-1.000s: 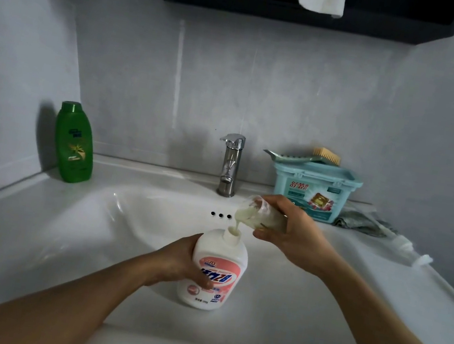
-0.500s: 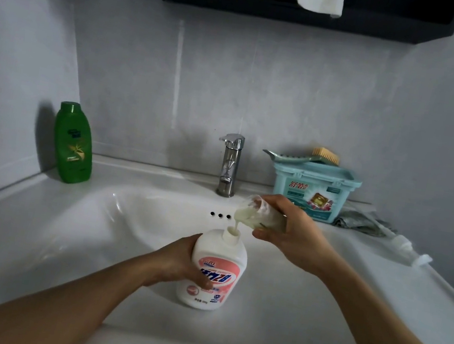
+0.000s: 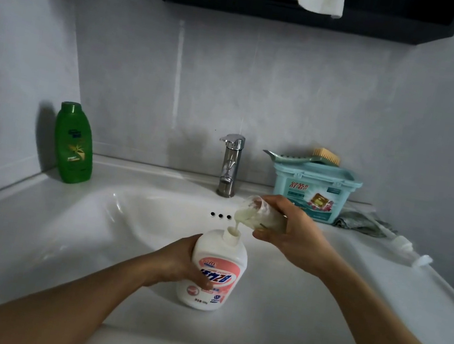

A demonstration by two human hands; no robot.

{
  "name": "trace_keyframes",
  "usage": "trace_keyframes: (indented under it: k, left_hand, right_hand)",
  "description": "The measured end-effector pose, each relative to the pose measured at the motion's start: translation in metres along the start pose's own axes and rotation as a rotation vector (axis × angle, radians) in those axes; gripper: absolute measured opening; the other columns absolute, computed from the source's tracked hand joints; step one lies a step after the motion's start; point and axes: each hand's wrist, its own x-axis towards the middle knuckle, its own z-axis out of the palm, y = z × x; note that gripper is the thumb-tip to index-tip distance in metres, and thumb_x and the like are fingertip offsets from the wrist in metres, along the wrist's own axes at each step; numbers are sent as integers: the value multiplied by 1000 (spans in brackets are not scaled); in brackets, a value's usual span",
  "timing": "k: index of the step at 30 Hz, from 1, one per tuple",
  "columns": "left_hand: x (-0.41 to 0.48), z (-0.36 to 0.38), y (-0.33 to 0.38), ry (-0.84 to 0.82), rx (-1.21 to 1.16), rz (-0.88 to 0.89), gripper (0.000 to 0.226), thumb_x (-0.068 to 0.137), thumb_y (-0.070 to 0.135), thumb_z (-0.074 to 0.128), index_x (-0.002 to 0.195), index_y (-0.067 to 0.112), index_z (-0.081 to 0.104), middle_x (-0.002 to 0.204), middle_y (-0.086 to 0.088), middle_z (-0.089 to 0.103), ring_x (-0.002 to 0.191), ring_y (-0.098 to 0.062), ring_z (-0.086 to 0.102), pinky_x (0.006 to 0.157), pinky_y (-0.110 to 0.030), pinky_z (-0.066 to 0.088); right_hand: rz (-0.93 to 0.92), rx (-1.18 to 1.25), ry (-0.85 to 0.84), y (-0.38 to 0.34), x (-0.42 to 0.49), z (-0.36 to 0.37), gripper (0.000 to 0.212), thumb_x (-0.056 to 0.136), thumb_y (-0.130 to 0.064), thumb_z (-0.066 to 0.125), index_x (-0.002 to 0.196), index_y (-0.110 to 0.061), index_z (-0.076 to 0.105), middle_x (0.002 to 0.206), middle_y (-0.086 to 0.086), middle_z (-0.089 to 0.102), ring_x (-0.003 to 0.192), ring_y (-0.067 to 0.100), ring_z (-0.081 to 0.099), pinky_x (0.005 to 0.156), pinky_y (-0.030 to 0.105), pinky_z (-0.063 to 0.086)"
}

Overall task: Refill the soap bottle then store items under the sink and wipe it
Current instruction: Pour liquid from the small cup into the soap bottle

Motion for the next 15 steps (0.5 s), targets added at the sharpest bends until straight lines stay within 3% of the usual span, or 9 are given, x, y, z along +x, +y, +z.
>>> trace_keyframes:
  k: [6,11,15]
  left_hand:
    - [-1,0,2,-8,3,-5,66,63,5,86,116,29,57,105,8,72,97,-7,67,79,-23,55]
    - [-1,0,2,0,11,-12,66,62,6,87,116,30,57,105,9,71,98,-7,66,83,-25,54]
    - [-1,0,2,-4,22,-13,66,63,7,87,116,30,56,105,10,71,97,-4,65,77,-19,53]
  right_hand:
    - [12,16,0,1,0,0,54,77,-21,74,125,-26,48,103,-14,49,86,2,49,69,10,42]
    - [10,17,0,1,1,1,55,77,-20,74,125,-25,48,104,-13,49,89,3,49,68,9,41]
    - [4,18,-3,2,1,1,55,78,-20,74,125,-24,48,105,-12,49,89,3,49,69,10,41]
